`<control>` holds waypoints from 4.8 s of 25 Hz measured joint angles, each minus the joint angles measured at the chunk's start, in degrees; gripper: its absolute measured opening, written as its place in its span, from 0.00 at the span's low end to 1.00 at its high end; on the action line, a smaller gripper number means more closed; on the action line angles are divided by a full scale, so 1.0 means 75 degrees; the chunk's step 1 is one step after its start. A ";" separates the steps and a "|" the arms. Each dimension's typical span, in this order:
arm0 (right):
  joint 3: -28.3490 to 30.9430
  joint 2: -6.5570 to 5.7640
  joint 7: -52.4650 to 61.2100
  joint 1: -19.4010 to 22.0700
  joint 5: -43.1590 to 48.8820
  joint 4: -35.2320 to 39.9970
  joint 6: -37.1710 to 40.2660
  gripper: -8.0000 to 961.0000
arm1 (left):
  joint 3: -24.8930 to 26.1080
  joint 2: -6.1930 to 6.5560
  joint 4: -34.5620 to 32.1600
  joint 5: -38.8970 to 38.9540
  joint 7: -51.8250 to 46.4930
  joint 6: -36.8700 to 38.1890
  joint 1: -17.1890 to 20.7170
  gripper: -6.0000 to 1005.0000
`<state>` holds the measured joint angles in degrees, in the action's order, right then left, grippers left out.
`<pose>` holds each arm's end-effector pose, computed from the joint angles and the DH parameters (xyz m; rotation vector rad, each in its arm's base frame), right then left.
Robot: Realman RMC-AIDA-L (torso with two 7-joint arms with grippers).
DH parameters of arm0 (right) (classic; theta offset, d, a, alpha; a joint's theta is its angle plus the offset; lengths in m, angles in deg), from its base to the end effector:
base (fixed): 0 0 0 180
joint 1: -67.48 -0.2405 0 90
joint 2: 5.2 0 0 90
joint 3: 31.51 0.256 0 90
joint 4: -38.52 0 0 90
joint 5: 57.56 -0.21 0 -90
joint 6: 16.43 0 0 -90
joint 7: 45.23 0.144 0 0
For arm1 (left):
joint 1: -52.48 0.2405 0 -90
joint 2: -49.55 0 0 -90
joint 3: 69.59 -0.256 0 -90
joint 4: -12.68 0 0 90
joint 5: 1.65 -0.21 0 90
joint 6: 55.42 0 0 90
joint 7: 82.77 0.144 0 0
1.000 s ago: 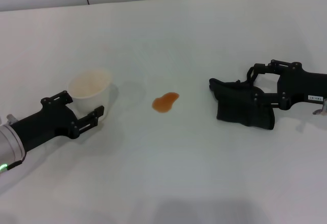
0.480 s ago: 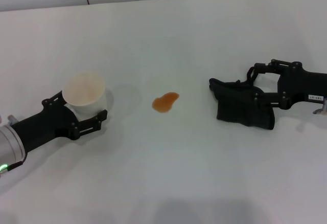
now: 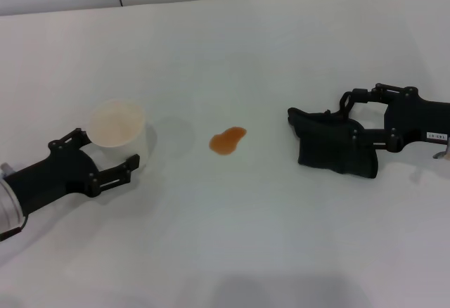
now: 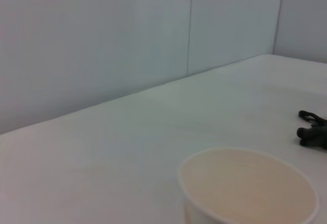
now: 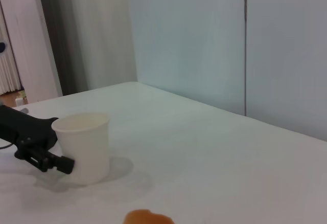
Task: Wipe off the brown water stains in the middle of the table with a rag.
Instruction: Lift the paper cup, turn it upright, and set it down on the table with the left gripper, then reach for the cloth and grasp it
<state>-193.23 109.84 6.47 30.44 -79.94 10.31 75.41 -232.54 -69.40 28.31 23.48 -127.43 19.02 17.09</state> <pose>0.3257 0.3189 0.0271 -2.5144 0.4856 0.5806 -0.3222 0.3174 -0.0457 -2.4775 -0.5414 -0.5218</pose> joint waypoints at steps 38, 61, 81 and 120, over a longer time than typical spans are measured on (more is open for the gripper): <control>0.0000 0.0006 0.0033 -0.0066 0.0039 0.0000 -0.0091 0.86 | -0.0021 0.0106 0.3710 -0.0662 -0.5159 0.3771 -0.0663 0.89; 0.0000 0.0002 0.0028 0.0033 0.0080 0.0000 -0.0090 0.86 | -0.0024 0.0347 0.4592 -0.2119 -0.7489 0.4700 -0.2515 0.89; -0.0012 0.0017 0.0023 -0.0233 0.0949 0.0172 -0.0161 0.86 | -0.0024 0.0377 0.4536 -0.2745 -0.7603 0.4497 -0.2801 0.89; 0.0000 0.0135 0.4894 -0.3535 0.5362 -0.1361 -0.0569 0.80 | -0.0024 0.0556 0.4536 -0.2717 -0.7592 0.4394 -0.3171 0.89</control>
<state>-193.23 110.85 43.17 3.93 -39.72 0.10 71.14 -232.72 -65.23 62.34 3.10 -184.37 51.98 -6.69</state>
